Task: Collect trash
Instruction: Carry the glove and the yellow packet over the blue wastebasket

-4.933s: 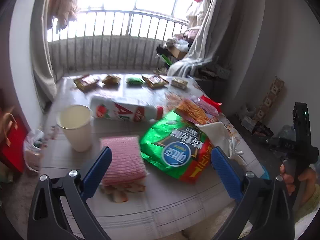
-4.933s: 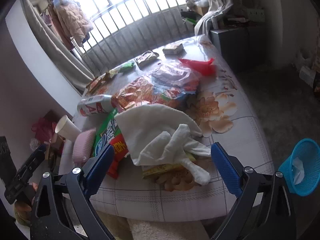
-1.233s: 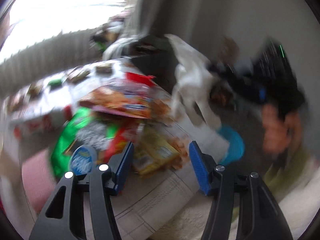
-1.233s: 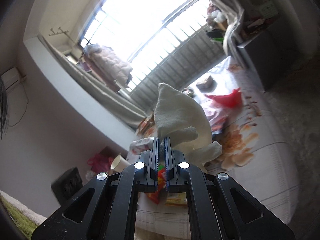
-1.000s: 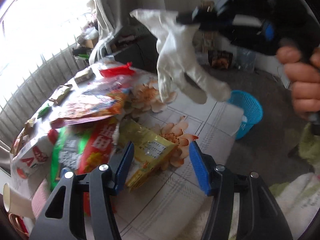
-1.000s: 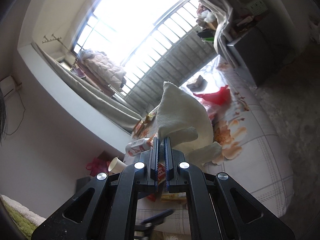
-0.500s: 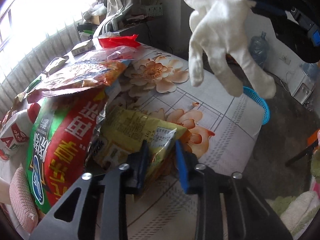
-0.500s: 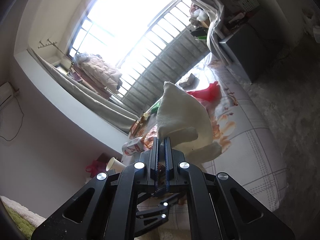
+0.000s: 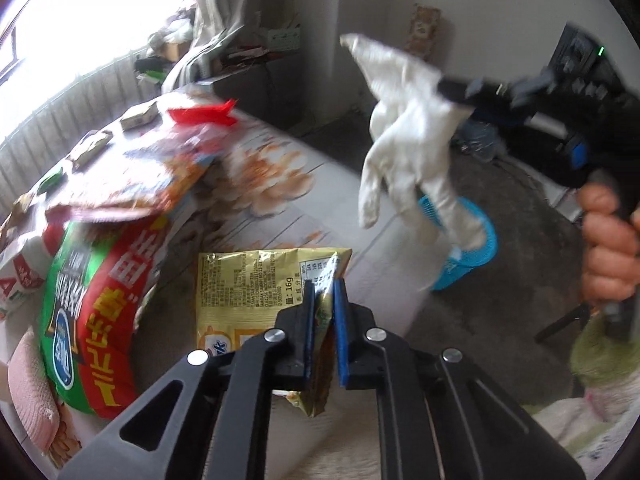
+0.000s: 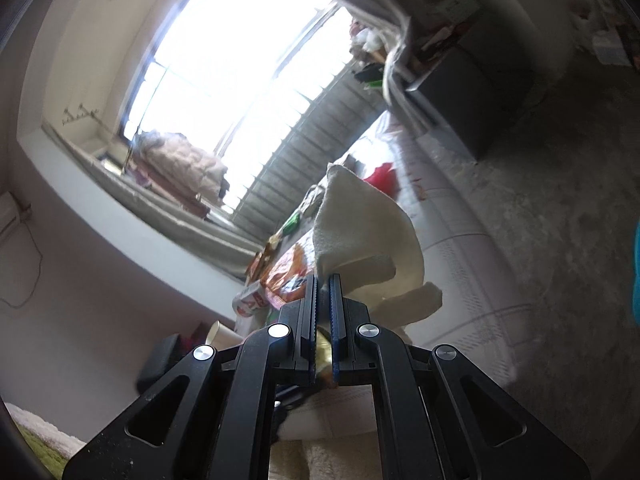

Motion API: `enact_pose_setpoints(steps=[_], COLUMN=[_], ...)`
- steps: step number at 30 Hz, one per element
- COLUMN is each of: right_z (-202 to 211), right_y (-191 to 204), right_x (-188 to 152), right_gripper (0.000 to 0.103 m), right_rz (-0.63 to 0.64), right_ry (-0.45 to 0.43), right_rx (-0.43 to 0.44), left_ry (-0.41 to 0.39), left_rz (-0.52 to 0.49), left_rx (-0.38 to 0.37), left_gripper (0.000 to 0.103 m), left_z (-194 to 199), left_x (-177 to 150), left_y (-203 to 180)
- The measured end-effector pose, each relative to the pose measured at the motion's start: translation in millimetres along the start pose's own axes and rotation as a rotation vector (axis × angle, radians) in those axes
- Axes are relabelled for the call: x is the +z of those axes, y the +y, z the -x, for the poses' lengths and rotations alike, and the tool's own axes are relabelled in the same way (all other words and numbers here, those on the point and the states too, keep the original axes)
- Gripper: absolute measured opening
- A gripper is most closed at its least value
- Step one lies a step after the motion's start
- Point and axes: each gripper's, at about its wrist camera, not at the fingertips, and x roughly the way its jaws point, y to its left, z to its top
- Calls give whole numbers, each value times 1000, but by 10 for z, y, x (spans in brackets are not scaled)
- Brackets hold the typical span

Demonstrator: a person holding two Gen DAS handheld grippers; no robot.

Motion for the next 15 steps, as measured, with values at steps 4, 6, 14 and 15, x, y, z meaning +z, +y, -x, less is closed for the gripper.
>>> enact_pose_setpoints(steps=[4,6,14,15], right_z=[318,492,1241,1328], right_y=[-192,-298,-978,-1115], right_x=[11,32,47,40], right_gripper=[4,4,4,4], right_rz=[-45,-64,-228,-263], right_ry=[-68,-109,-282,-304], right_rx=[-25,-43,-137,-149], left_ry=[-34,-45,-1,23], left_rz=[3,9,64,75], left_rx=[-93,-152,-461,-511], left_gripper=[8,8,8,8], left_z=[115,138,-196,-337], left_x=[213,356,1142,1275], left_y=[-187,-279,-745,-843])
